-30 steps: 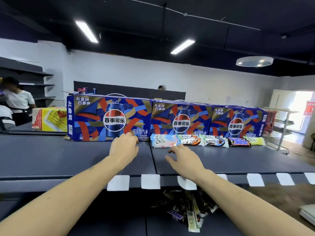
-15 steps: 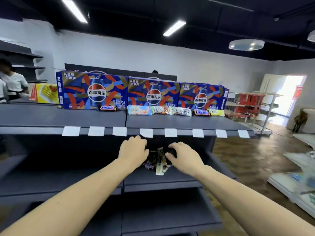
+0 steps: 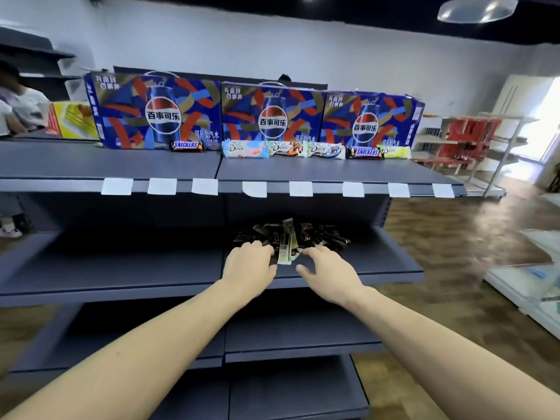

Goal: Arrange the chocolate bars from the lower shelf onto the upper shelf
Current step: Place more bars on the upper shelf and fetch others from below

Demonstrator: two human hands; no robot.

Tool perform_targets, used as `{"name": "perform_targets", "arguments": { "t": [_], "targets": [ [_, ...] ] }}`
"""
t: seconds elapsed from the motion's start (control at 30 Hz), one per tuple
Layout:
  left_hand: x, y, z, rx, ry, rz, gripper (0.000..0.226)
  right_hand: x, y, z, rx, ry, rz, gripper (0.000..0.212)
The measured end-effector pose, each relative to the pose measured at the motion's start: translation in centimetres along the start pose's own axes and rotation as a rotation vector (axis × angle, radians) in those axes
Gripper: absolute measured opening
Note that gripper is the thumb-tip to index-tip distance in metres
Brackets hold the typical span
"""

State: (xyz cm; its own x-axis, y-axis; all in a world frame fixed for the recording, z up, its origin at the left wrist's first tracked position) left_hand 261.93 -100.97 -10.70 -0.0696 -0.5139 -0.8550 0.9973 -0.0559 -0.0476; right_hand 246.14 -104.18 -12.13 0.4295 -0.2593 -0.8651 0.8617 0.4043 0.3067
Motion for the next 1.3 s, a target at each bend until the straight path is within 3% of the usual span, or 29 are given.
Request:
{"name": "perform_targets", "arguments": {
  "t": [0.3, 0.5, 0.7, 0.87, 0.93, 1.0, 1.1, 1.17, 1.3],
  "targets": [
    [13.1, 2.5, 2.4, -0.086, 0.17, -0.112, 0.041, 11.7, -5.8, 4.9, 0.064, 0.217, -0.02, 0.054],
    [21.9, 4.9, 4.7, -0.143, 0.242, -0.172, 0.044, 19.7, -8.5, 9.2, 0.125, 0.263, 0.027, 0.056],
    [27.1, 6.8, 7.0, -0.213, 0.159, -0.238, 0.049, 24.4, -9.1, 12.8, 0.122, 0.085, 0.042, 0.054],
    [30.7, 8.2, 9.5, -0.211, 0.085, -0.137, 0.061, 27.0, -10.5, 15.6, 0.23, -0.075, -0.015, 0.081],
    [31.6, 8.3, 10.1, -0.185, 0.059, -0.127, 0.062, 27.2, -11.0, 15.7, 0.244, -0.168, -0.002, 0.073],
    [32.1, 8.6, 10.1, -0.191, 0.041, -0.165, 0.061, 26.8, -11.5, 15.4, 0.265, -0.254, 0.099, 0.051],
    [32.0, 9.1, 9.8, -0.23, 0.006, -0.24, 0.057, 25.9, -13.0, 14.6, 0.471, -0.323, 0.461, 0.025],
    [31.6, 9.2, 9.6, -0.259, -0.037, -0.288, 0.05, 25.7, -13.7, 14.3, 0.595, -0.333, 0.626, 0.023],
    [31.1, 9.6, 9.4, -0.301, -0.135, -0.347, 0.036, 25.8, -14.1, 14.7, 0.599, -0.281, 0.675, 0.024]
  ]
}}
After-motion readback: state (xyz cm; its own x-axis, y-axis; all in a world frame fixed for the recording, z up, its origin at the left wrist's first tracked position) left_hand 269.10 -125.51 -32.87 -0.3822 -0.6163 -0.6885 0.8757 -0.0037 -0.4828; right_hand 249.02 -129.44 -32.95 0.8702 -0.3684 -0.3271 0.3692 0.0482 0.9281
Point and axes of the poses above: each hand's wrist, its own z-axis towards the middle knuckle, its own x-axis out of the palm, y = z × x, the point moved 6 cm from there along z, towards the middle knuckle, and after that the axes turned 12 degrees about -y, right-handed, at the moved point
